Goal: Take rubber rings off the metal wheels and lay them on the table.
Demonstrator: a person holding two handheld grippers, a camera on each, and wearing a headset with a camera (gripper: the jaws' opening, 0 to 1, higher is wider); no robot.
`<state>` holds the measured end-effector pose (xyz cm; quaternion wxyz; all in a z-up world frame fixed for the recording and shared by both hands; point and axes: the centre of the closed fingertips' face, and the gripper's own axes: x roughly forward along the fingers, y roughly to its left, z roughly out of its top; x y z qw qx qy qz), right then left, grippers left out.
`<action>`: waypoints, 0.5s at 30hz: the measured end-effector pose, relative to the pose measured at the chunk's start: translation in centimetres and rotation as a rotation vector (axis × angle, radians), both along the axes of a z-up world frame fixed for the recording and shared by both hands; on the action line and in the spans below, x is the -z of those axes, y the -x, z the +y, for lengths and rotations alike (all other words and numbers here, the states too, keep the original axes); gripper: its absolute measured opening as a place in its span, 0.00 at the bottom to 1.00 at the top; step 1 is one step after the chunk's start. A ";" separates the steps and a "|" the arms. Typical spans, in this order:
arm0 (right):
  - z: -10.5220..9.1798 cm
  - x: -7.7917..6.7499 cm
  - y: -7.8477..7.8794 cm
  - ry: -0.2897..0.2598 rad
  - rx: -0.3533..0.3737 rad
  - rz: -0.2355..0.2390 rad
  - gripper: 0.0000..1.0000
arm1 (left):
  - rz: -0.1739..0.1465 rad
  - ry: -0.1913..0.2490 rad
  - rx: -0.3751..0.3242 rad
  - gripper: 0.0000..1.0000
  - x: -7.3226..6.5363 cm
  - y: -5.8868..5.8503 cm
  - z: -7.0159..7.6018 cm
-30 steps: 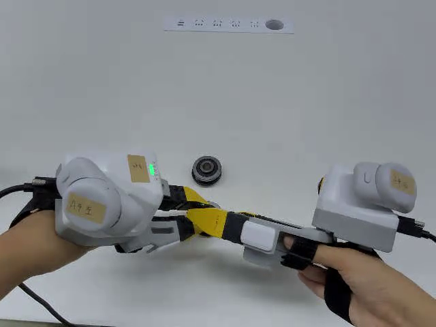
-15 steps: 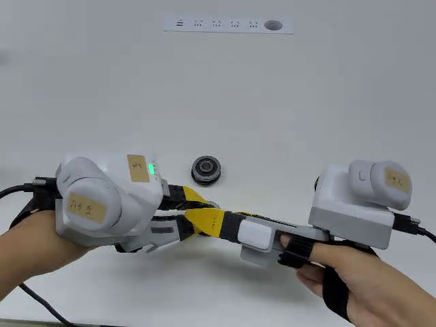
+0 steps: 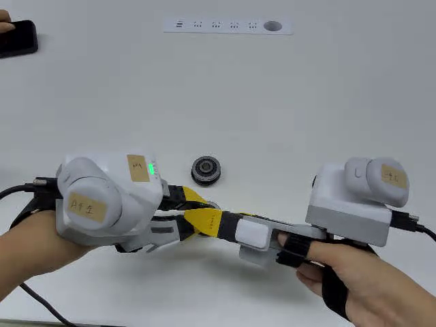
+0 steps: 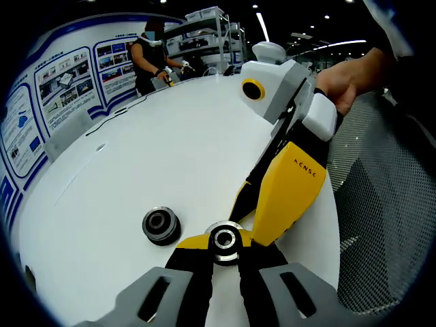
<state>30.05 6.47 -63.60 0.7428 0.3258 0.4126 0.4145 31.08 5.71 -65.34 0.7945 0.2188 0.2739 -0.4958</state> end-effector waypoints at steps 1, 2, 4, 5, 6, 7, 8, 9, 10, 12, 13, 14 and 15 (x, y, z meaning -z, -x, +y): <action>0.0 0.0 0.0 0.002 0.001 0.002 0.54 | 0.000 0.001 0.000 0.13 0.0 0.0 0.0; 0.0 0.1 0.1 0.005 0.001 0.006 0.54 | -0.001 0.002 -0.001 0.13 0.0 0.0 0.0; 0.0 0.1 0.3 0.013 -0.004 0.010 0.54 | -0.001 0.002 0.000 0.13 0.0 0.0 0.0; 0.0 0.1 0.3 0.015 -0.004 0.006 0.55 | -0.001 0.002 0.000 0.13 0.0 0.0 0.0; 0.0 0.1 0.3 0.013 -0.001 0.004 0.55 | -0.001 0.002 0.000 0.13 0.0 0.0 0.0; 0.0 0.2 0.3 0.016 0.001 0.004 0.55 | -0.001 0.003 0.000 0.13 0.0 0.0 0.0; 0.0 0.2 0.2 0.017 0.003 0.005 0.54 | -0.002 0.002 0.000 0.13 0.0 0.0 0.0; 0.0 0.2 0.2 0.017 0.004 0.006 0.54 | -0.002 0.002 -0.001 0.13 0.0 0.0 0.0; 0.0 0.2 0.2 0.019 0.005 0.008 0.54 | -0.002 0.001 -0.001 0.13 0.0 0.0 0.0; 0.0 0.2 0.2 0.023 0.003 0.005 0.54 | 0.000 0.000 -0.001 0.13 0.0 0.0 0.0; 0.0 0.2 0.2 0.024 0.001 0.004 0.54 | -0.001 -0.002 0.000 0.13 0.0 0.0 0.0; 0.1 0.0 0.2 0.017 0.001 0.003 0.54 | -0.001 -0.004 0.000 0.13 0.0 0.0 0.0; 0.1 0.0 0.3 0.015 0.002 0.007 0.54 | -0.001 -0.005 0.000 0.13 0.0 0.0 0.0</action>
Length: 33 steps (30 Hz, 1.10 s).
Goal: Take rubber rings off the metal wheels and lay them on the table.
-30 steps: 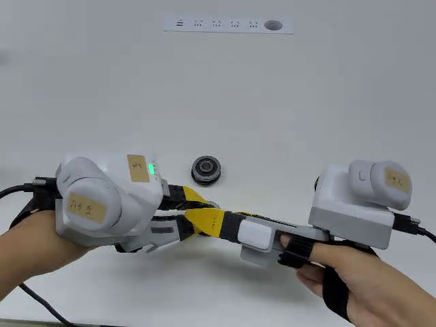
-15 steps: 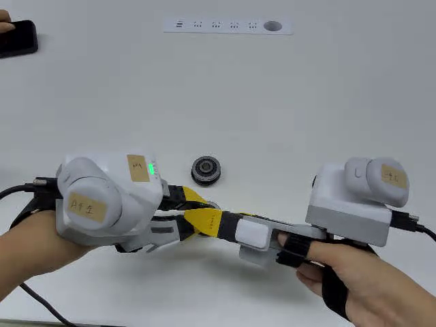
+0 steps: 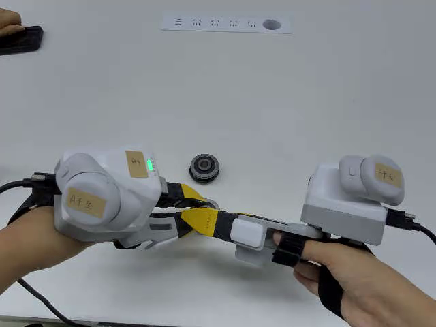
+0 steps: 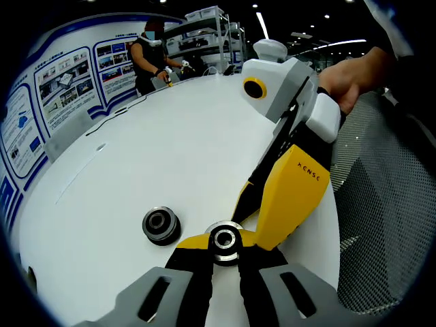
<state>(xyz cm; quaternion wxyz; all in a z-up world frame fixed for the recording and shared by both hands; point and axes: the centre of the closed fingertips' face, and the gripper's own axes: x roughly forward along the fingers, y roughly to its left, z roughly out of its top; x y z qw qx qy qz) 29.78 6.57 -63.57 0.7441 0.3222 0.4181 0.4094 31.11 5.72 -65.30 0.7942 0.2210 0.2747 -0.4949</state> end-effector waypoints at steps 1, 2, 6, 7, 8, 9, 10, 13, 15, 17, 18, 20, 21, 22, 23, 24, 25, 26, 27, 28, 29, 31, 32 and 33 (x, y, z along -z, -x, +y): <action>0.0 0.0 0.0 -0.001 0.003 0.002 0.54 | 0.000 0.001 -0.001 0.13 0.0 0.0 0.0; 0.0 0.1 0.0 0.002 0.002 0.001 0.54 | 0.000 0.003 -0.004 0.13 0.0 0.0 0.0; 0.1 0.0 0.0 0.006 0.004 0.013 0.55 | -0.001 0.002 -0.003 0.13 0.0 0.0 0.0; 0.1 -0.1 0.0 0.006 0.007 0.016 0.56 | -0.001 0.001 -0.002 0.13 0.0 0.0 0.0; 0.2 -0.1 0.0 0.010 0.007 0.016 0.56 | -0.001 0.001 -0.002 0.13 0.0 0.0 0.0; 0.2 -0.1 0.1 0.014 0.005 0.014 0.56 | -0.001 0.000 -0.001 0.13 0.0 0.0 0.0; 0.1 0.0 0.0 0.014 0.006 0.015 0.56 | -0.001 0.001 -0.003 0.13 0.0 0.0 0.0; 0.1 0.0 0.5 0.010 0.000 0.040 0.55 | -0.001 0.001 -0.004 0.13 0.0 0.0 0.0; 0.7 0.5 1.5 -0.002 -0.029 0.078 0.52 | -0.002 0.002 -0.005 0.13 0.0 0.0 0.0; 0.7 0.2 1.6 -0.001 -0.003 0.058 0.52 | -0.003 0.005 -0.010 0.13 0.0 0.0 0.1; 0.6 0.3 1.6 -0.008 0.005 0.048 0.52 | -0.004 0.007 -0.013 0.13 -0.1 0.0 0.1; 0.5 0.4 1.4 -0.018 0.013 0.054 0.51 | -0.004 0.007 -0.015 0.13 -0.1 0.0 0.2; 0.5 0.3 1.3 -0.020 0.014 0.054 0.51 | -0.004 0.006 -0.015 0.13 -0.1 0.0 0.2; 0.5 0.2 1.2 -0.021 0.014 0.051 0.51 | -0.003 0.006 -0.015 0.13 -0.1 0.1 0.2; 0.6 0.2 1.2 -0.022 0.014 0.051 0.52 | -0.003 0.006 -0.015 0.13 -0.1 0.1 0.2; 0.6 0.2 1.2 -0.024 0.013 0.048 0.52 | -0.002 0.006 -0.015 0.13 -0.1 0.1 0.2; 0.6 0.2 1.2 -0.027 0.020 0.048 0.52 | -0.002 0.007 -0.016 0.13 -0.1 0.1 0.3; 0.6 0.1 1.1 -0.034 0.030 0.055 0.52 | -0.002 0.007 -0.017 0.13 -0.1 0.1 0.3; 0.5 0.1 1.1 -0.042 0.033 0.058 0.52 | -0.002 0.006 -0.017 0.13 -0.1 0.1 0.3; 0.4 0.1 1.0 -0.046 0.039 0.062 0.52 | -0.003 0.005 -0.016 0.13 -0.1 0.1 0.3; 0.2 0.0 0.8 -0.050 0.054 0.065 0.52 | -0.002 0.005 -0.016 0.13 -0.1 0.1 0.3; -0.1 -0.1 0.3 -0.061 0.077 0.066 0.52 | -0.002 0.006 -0.016 0.13 -0.1 0.1 0.3; -0.2 -0.1 0.1 -0.069 0.084 0.071 0.52 | -0.002 0.006 -0.017 0.13 -0.1 0.1 0.3; -0.2 -0.2 0.1 -0.070 0.085 0.068 0.52 | -0.002 0.006 -0.016 0.13 -0.1 0.1 0.3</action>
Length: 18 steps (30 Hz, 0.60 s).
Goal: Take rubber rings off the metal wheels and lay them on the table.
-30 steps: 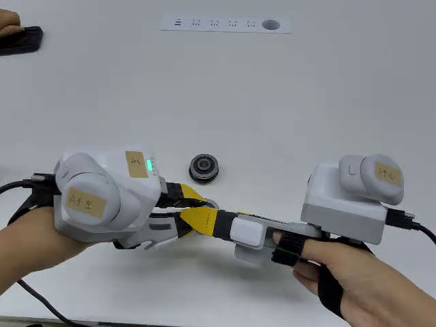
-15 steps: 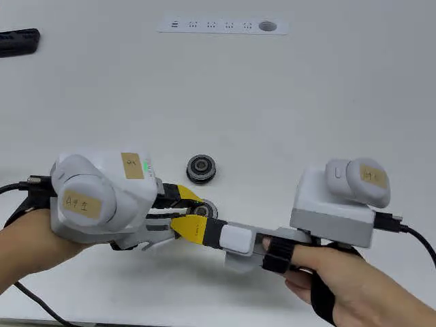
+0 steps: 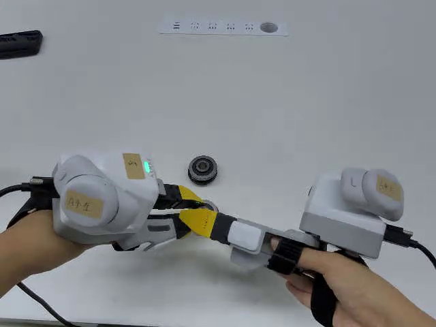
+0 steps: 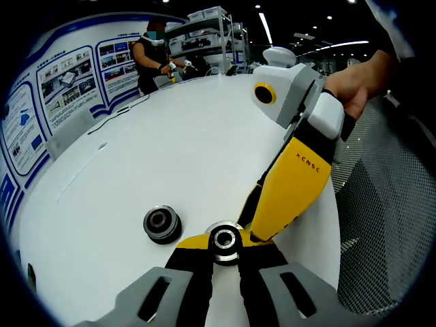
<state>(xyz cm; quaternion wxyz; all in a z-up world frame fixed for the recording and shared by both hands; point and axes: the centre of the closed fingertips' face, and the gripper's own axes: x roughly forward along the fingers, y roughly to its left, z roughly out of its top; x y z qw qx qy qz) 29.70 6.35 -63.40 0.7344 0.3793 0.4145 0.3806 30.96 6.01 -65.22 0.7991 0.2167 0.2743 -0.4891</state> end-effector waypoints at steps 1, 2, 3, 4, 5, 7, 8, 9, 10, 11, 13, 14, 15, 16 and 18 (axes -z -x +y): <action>0.0 -0.1 -0.1 0.000 0.007 -0.006 0.52 | 0.000 0.000 0.000 0.13 0.0 0.0 0.0; -0.1 -0.2 -0.3 -0.003 0.017 -0.011 0.51 | 0.000 0.000 0.000 0.13 0.0 0.0 0.0; -0.1 -0.2 -0.4 -0.005 0.017 -0.011 0.51 | 0.000 -0.001 0.001 0.13 0.0 0.0 0.0; -0.2 -0.3 -0.5 -0.007 0.016 -0.010 0.51 | 0.000 -0.002 0.002 0.13 0.0 0.0 0.0; -0.2 -0.3 -0.5 -0.008 0.016 -0.013 0.51 | 0.001 -0.002 0.002 0.13 0.0 0.0 0.0; -0.3 -0.3 -0.6 -0.009 0.016 -0.013 0.49 | 0.001 -0.002 0.003 0.13 0.0 0.0 0.0; -0.3 -0.2 -0.6 -0.007 0.015 -0.013 0.47 | 0.001 -0.002 0.003 0.13 0.0 0.0 0.0; -0.3 -0.1 -0.6 -0.003 0.013 -0.014 0.47 | 0.001 -0.002 0.003 0.13 0.0 0.0 0.0; -0.3 -0.1 -0.6 -0.001 0.013 -0.014 0.46 | 0.001 -0.002 0.003 0.13 0.0 0.0 -0.1; -0.3 0.0 -0.6 0.006 0.011 -0.017 0.44 | 0.002 -0.002 0.002 0.13 0.0 0.0 -0.1; -0.5 0.4 -0.8 0.021 0.007 -0.021 0.41 | 0.002 -0.002 0.003 0.13 0.1 0.0 -0.1; -0.6 0.7 -1.0 0.026 0.012 -0.014 0.38 | 0.001 -0.002 0.003 0.13 0.1 0.0 -0.1; -0.7 0.8 -1.2 0.030 0.014 -0.013 0.36 | 0.002 -0.002 0.003 0.13 0.1 -0.1 -0.1; -0.8 1.1 -1.2 0.040 0.014 -0.007 0.33 | 0.002 -0.002 0.003 0.13 0.1 -0.1 -0.1; -1.0 1.5 -1.4 0.060 0.011 -0.002 0.26 | 0.002 -0.004 0.004 0.13 0.1 -0.1 -0.1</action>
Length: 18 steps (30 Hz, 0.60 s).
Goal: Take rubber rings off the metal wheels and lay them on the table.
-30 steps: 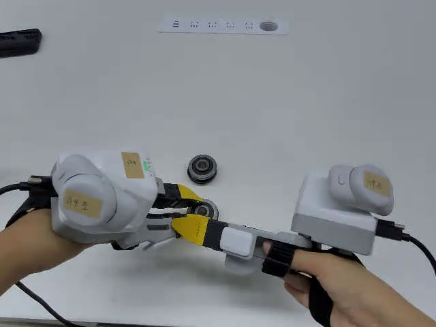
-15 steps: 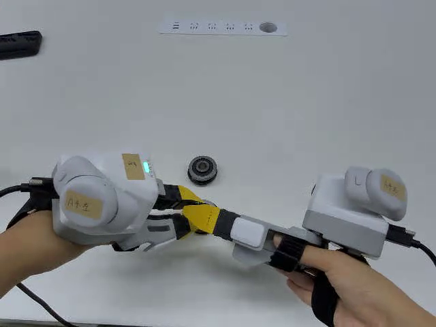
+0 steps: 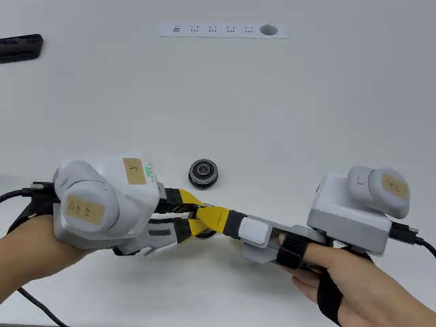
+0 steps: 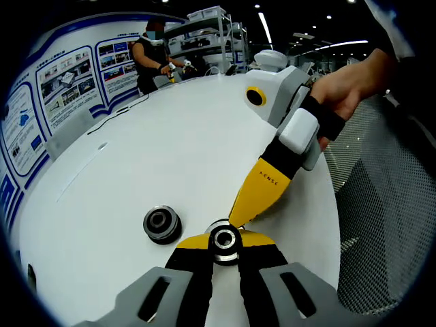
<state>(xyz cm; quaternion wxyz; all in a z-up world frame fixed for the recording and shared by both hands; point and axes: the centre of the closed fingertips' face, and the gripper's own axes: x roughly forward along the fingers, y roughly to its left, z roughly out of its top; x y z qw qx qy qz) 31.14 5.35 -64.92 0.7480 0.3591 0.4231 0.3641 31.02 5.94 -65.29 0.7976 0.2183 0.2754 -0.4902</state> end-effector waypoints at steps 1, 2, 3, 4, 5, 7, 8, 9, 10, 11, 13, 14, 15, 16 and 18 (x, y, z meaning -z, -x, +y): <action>-0.2 0.3 -0.1 0.012 0.001 0.005 0.23 | 0.001 0.000 -0.001 0.13 0.0 0.0 0.0; -0.3 0.5 -0.1 0.018 0.002 0.006 0.19 | 0.001 0.000 -0.001 0.13 0.0 0.0 0.0; -0.4 0.6 -0.2 0.027 0.004 0.010 0.15 | 0.001 0.000 -0.001 0.13 0.0 0.0 0.0; -0.5 0.8 -0.2 0.033 0.008 0.013 0.12 | 0.001 0.000 -0.001 0.13 0.0 0.0 0.0; -0.6 0.9 -0.2 0.036 0.006 0.015 0.10 | 0.001 0.001 -0.001 0.13 0.0 0.0 0.0; -0.6 1.1 -0.3 0.045 0.004 0.014 0.07 | 0.001 0.001 -0.001 0.13 0.0 0.0 0.0; -0.7 1.1 -0.3 0.048 0.002 0.014 0.06 | 0.001 0.001 -0.001 0.13 0.0 0.0 0.0; -0.7 1.2 -0.3 0.055 0.000 0.011 0.05 | 0.001 0.000 -0.001 0.13 0.0 0.0 0.0; -0.8 1.3 -0.3 0.056 0.000 0.012 0.04 | 0.001 0.000 -0.001 0.13 0.0 0.0 0.0; -0.8 1.3 -0.3 0.061 0.000 0.014 0.03 | 0.000 0.000 0.000 0.13 0.0 0.0 0.0; -0.8 1.3 -0.2 0.062 -0.002 0.013 0.03 | 0.001 0.001 -0.001 0.13 0.0 0.0 0.0; -0.8 1.3 -0.2 0.068 -0.007 0.005 0.03 | 0.000 0.001 -0.001 0.13 0.0 0.0 0.0; -0.8 1.2 -0.2 0.072 -0.009 0.002 0.03 | 0.000 0.001 -0.001 0.13 0.0 0.0 0.0; -0.8 1.3 -0.2 0.075 -0.011 -0.001 0.02 | 0.000 0.001 0.000 0.13 0.0 0.0 0.0; -0.8 1.2 -0.2 0.088 -0.015 -0.008 0.02 | 0.001 0.001 -0.001 0.13 0.0 -0.1 0.0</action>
